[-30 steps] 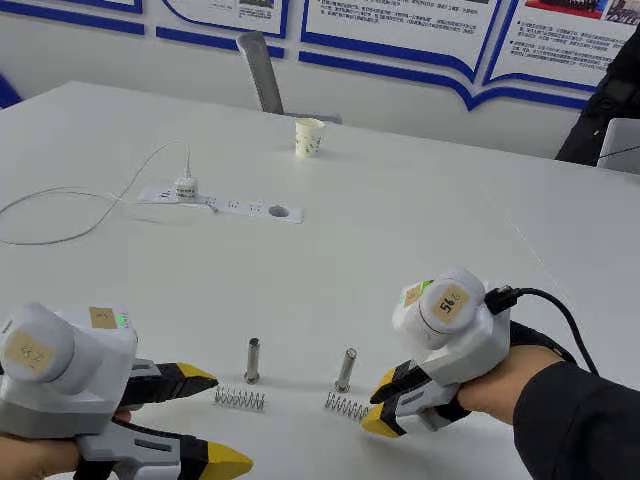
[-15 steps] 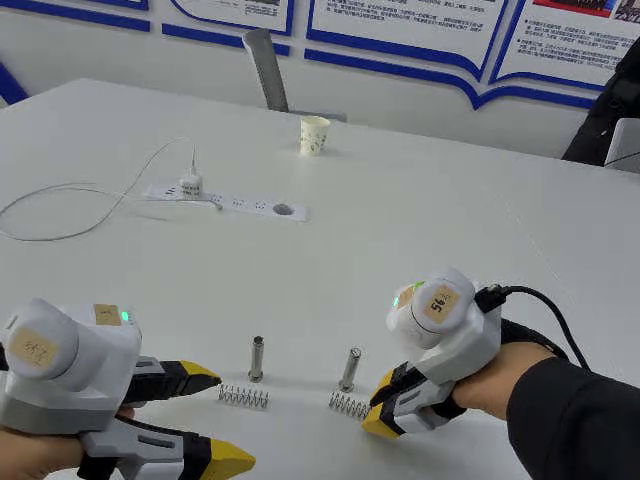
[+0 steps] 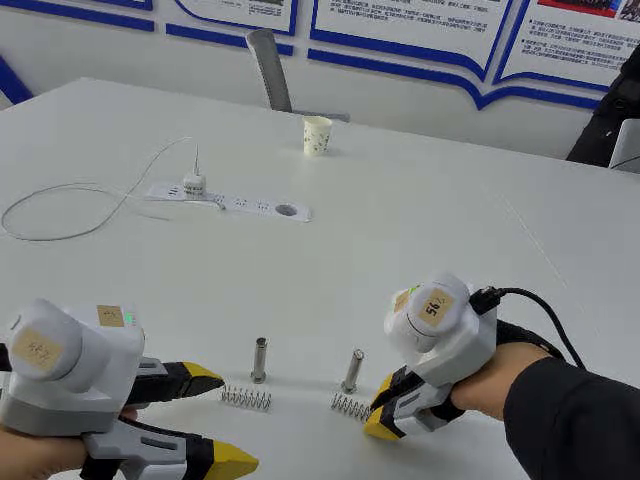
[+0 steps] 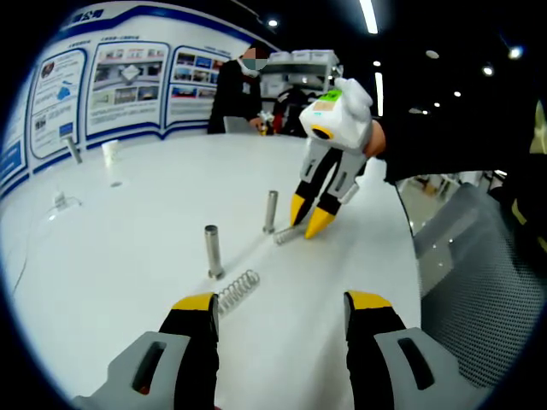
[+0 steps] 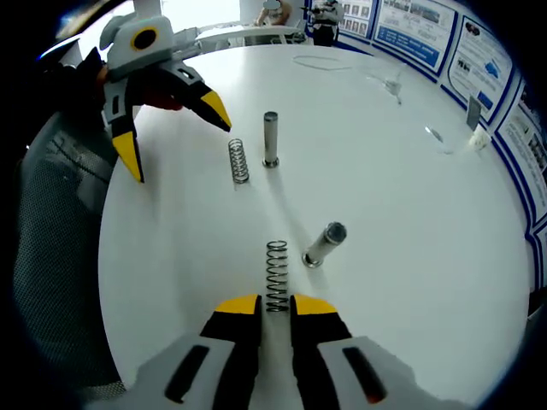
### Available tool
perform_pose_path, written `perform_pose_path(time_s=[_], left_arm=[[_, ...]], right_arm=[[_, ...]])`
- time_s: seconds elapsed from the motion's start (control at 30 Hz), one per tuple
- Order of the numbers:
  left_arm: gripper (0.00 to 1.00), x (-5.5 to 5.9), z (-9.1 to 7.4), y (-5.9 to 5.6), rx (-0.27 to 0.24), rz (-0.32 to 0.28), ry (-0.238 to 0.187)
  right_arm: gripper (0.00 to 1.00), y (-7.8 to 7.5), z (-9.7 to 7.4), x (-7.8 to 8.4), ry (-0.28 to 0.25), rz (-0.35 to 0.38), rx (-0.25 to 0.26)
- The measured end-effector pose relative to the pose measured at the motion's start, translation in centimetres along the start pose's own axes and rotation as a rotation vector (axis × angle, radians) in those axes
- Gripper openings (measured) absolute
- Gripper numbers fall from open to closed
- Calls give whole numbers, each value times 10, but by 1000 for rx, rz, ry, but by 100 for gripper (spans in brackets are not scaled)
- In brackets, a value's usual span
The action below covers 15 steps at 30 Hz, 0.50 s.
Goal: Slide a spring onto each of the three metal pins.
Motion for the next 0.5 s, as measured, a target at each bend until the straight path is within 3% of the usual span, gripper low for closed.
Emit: perform_pose_path(time_s=[0.5], left_arm=[[60, -1, 1, -1, 5, 4, 2]], right_arm=[[12, 0, 0, 1, -6, 22, -11]])
Point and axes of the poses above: the centre of the closed fingertips' face, and the gripper's own axes: z roughly forward along the fingers, y roughly to its left, x roughly out of its underside, the point moved 8 cm from there along -z, roughly backward along the fingers, and after that the axes turned 10 degrees about -y, right-handed, at the moved point
